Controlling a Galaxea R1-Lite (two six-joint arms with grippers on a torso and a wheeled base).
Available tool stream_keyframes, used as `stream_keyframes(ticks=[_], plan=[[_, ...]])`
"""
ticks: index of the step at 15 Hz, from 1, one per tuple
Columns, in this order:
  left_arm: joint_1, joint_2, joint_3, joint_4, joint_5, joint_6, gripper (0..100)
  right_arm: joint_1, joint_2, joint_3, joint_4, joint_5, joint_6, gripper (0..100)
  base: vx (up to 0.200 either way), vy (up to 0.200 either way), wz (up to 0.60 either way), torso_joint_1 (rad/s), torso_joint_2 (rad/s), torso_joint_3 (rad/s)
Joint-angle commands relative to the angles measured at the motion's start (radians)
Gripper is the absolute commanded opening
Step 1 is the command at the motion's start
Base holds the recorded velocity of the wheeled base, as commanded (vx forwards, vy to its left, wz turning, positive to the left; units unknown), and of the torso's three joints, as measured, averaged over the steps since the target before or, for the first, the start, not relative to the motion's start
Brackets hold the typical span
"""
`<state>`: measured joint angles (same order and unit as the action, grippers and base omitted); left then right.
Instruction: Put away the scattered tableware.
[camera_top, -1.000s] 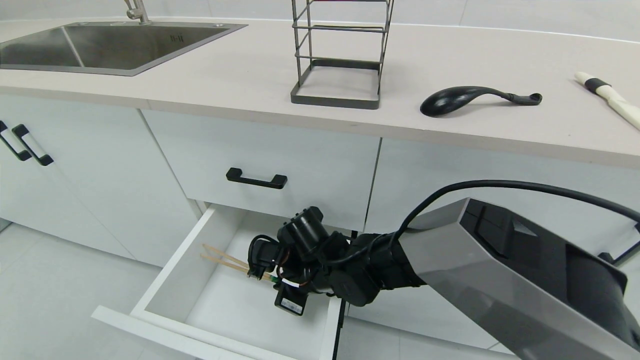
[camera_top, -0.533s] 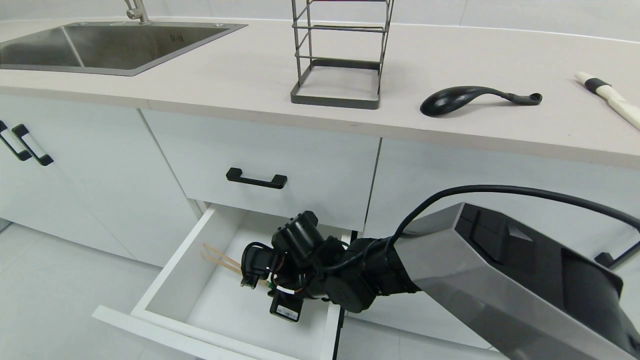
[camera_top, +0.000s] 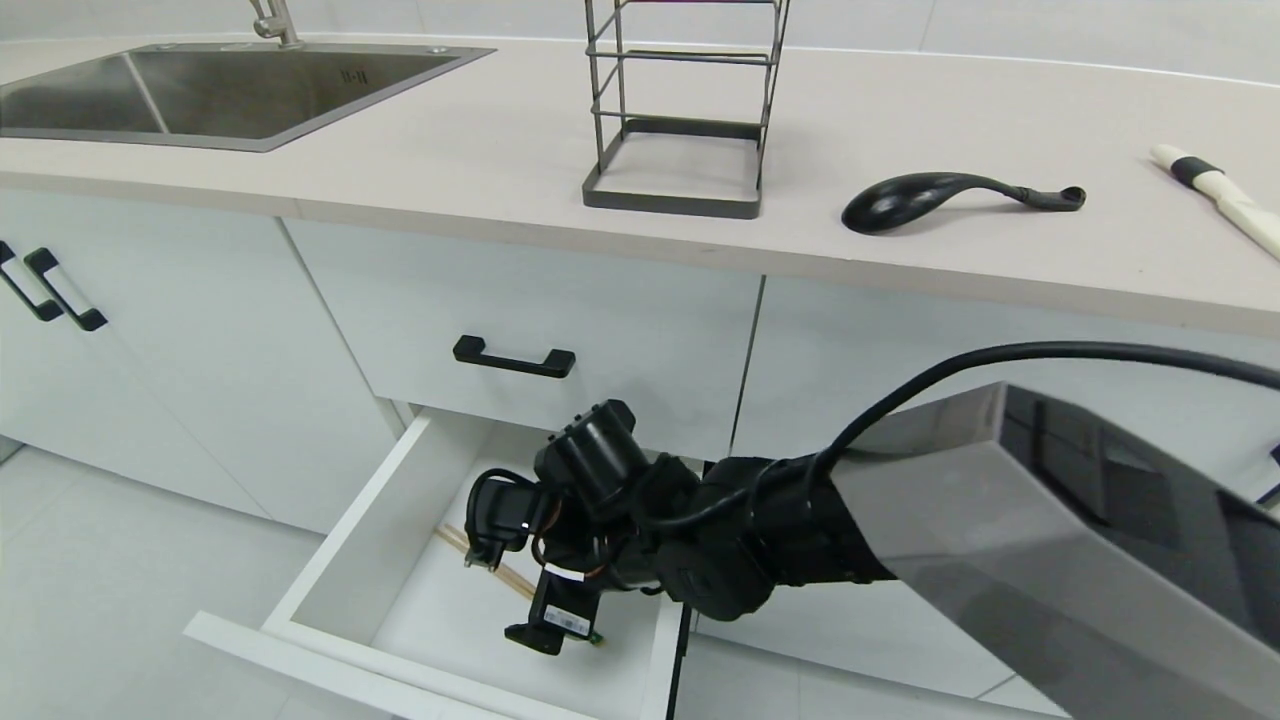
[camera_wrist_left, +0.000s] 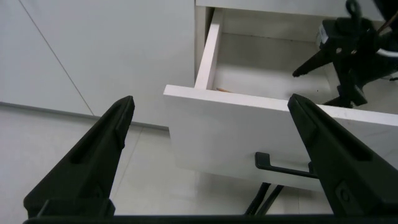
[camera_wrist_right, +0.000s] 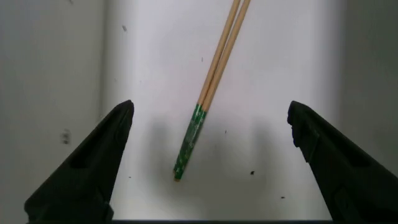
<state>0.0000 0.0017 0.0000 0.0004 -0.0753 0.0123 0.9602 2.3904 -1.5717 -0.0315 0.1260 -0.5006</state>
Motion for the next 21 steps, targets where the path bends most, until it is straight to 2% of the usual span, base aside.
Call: stream_keyframes(ticks=[1, 3, 7, 10, 14, 21], plan=[[0.0, 0.001, 0.0, 0.0, 0.0, 0.001, 100, 0.04, -0.158, 0.071, 0.016, 0.0, 0.004, 100, 0.0, 0.0, 0.0, 0.0, 0.0, 0.0], [0.0, 0.001, 0.0, 0.0, -0.001, 0.0, 100, 0.075, -0.336, 0.248, 0.008, -0.011, 0.01, 100, 0.0, 0.0, 0.0, 0.0, 0.0, 0.0], [0.0, 0.001, 0.0, 0.0, 0.0, 0.0, 100, 0.089, -0.499, 0.446, -0.019, -0.115, 0.007, 100, 0.0, 0.0, 0.0, 0.0, 0.0, 0.0], [0.0, 0.001, 0.0, 0.001, 0.0, 0.001, 100, 0.097, -0.593, 0.588, -0.1, -0.172, 0.007, 100, 0.0, 0.0, 0.0, 0.0, 0.0, 0.0], [0.0, 0.001, 0.0, 0.001, -0.001, 0.0, 100, 0.097, -0.691, 0.829, -0.237, -0.174, 0.005, 100, 0.0, 0.0, 0.0, 0.0, 0.0, 0.0], [0.0, 0.001, 0.0, 0.001, 0.0, 0.0, 100, 0.097, -0.714, 0.869, -0.237, -0.193, 0.001, 100, 0.0, 0.0, 0.0, 0.06, -0.05, -0.009]])
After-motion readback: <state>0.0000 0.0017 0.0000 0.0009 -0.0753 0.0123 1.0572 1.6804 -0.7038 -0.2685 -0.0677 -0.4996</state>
